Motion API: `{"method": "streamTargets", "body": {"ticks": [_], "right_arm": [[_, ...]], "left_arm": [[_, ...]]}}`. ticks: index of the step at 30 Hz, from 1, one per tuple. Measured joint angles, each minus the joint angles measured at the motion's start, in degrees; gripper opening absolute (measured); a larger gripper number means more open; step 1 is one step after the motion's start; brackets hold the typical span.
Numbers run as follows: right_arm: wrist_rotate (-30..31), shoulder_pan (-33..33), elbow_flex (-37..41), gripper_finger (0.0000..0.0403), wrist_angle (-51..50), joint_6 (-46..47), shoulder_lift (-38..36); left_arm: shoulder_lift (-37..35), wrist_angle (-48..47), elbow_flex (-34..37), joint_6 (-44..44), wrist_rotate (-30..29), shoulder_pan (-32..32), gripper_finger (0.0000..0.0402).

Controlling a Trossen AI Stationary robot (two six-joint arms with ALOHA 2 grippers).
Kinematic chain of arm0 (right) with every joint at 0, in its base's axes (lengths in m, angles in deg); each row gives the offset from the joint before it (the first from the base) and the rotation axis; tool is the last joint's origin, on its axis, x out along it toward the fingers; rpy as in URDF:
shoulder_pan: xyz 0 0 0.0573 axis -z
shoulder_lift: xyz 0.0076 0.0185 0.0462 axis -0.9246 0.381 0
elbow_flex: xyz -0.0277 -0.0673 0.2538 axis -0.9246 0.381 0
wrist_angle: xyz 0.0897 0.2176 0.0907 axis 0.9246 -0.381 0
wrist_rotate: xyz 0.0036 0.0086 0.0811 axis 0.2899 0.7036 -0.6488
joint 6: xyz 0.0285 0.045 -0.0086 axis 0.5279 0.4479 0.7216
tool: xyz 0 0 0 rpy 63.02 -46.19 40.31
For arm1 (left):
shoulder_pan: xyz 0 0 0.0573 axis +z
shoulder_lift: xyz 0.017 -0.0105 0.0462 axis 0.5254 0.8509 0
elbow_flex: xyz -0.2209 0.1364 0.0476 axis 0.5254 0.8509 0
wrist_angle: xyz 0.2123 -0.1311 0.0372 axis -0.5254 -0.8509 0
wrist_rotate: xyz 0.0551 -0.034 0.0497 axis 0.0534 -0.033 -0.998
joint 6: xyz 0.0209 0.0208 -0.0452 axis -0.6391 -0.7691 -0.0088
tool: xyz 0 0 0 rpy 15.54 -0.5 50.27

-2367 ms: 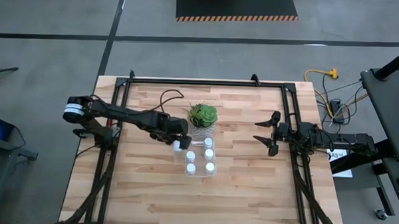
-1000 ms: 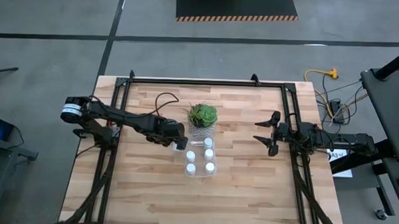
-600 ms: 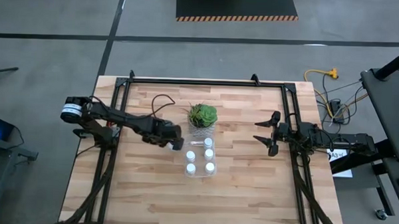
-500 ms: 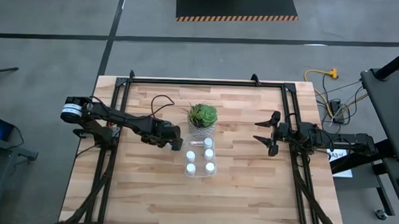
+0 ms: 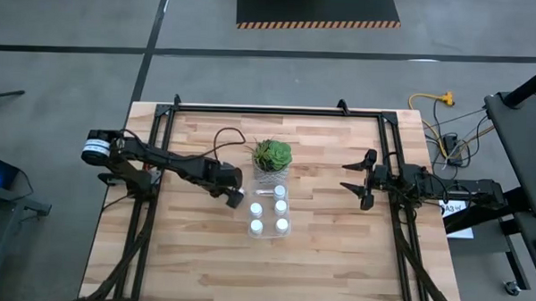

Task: Pick and place pill bottles into a basket
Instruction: Put the pill bottle into the bin

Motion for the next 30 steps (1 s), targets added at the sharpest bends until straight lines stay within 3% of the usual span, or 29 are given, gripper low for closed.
{"method": "streamTargets", "body": {"ticks": [7,14,22,27,30], "right_arm": [[0.00,0.00,0.00,0.0260,0.00,-0.07,0.00],[0.00,0.00,0.00,0.0260,0.00,0.00,0.00],[0.00,-0.02,0.00,0.0260,0.00,-0.03,-0.02],[0.00,-0.02,0.00,0.0260,0.00,0.00,-0.02],[0.00,-0.02,0.00,0.0260,0.00,-0.07,-0.02]], "left_arm": [[-0.97,0.31,-1.24,0.20,3.93,0.00,0.0366],[-1.10,-0.66,-2.49,-12.57,5.42,0.00,0.0366],[-1.92,-11.50,-8.57,-41.64,6.15,0.00,0.0366],[-1.96,-16.08,-12.52,-65.93,-1.35,-0.02,0.0366],[-1.96,-15.29,-14.21,-76.23,-7.44,0.00,0.0366]]}}
